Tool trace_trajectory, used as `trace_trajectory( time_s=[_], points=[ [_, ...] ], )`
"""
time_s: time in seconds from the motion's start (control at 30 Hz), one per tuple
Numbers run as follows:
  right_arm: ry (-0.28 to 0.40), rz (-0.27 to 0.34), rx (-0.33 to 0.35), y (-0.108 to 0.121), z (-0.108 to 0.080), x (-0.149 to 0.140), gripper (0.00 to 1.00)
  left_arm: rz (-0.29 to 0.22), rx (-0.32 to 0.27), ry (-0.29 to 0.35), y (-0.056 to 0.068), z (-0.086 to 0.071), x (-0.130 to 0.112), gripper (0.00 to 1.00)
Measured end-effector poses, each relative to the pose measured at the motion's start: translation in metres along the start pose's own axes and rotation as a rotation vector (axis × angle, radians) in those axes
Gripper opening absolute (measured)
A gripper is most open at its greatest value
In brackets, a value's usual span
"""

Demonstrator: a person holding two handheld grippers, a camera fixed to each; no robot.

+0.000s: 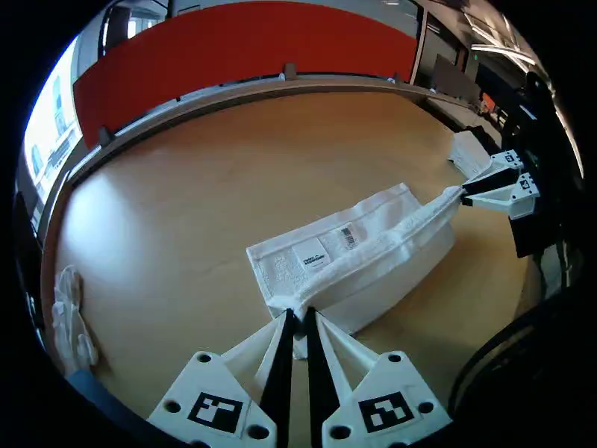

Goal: Fold towel

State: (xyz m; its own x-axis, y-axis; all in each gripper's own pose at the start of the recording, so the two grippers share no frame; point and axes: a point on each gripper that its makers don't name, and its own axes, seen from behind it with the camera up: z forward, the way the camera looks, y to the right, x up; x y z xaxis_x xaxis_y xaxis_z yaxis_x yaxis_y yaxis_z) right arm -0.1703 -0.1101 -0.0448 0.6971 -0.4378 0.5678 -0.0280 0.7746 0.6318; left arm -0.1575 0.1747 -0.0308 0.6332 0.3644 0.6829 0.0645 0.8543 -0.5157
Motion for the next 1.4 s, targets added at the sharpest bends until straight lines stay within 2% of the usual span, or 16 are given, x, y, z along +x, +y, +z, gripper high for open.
trace_trajectory(
  time_s=[0.27, 0.4, 0.6, 0.73, 1.0, 1.33, 1.4],
  points=[
    [-0.014, 0.013, -0.013, 0.006, 0.011, -0.009, 0.16, 0.001, 0.008, -0.022, 0.000, 0.015, -0.006, 0.12],
    [-0.017, 0.017, -0.022, 0.008, 0.015, -0.012, 0.16, 0.000, 0.002, -0.033, 0.001, 0.019, -0.007, 0.13],
    [-0.018, 0.021, -0.033, 0.012, 0.020, -0.016, 0.18, 0.006, 0.020, -0.035, -0.005, 0.021, -0.006, 0.17],
    [-0.017, 0.020, -0.059, 0.018, 0.025, -0.017, 0.25, 0.010, 0.038, -0.036, -0.009, 0.024, -0.006, 0.24],
    [-0.030, 0.010, -0.088, 0.028, 0.032, -0.022, 0.49, 0.028, 0.078, -0.046, -0.019, 0.034, -0.007, 0.35],
    [-0.042, -0.015, -0.089, 0.031, 0.034, -0.030, 0.70, 0.041, 0.094, -0.059, -0.024, 0.037, -0.011, 0.40],
    [-0.043, -0.022, -0.088, 0.031, 0.035, -0.031, 0.73, 0.041, 0.098, -0.061, -0.025, 0.037, -0.012, 0.50]
  ],
)
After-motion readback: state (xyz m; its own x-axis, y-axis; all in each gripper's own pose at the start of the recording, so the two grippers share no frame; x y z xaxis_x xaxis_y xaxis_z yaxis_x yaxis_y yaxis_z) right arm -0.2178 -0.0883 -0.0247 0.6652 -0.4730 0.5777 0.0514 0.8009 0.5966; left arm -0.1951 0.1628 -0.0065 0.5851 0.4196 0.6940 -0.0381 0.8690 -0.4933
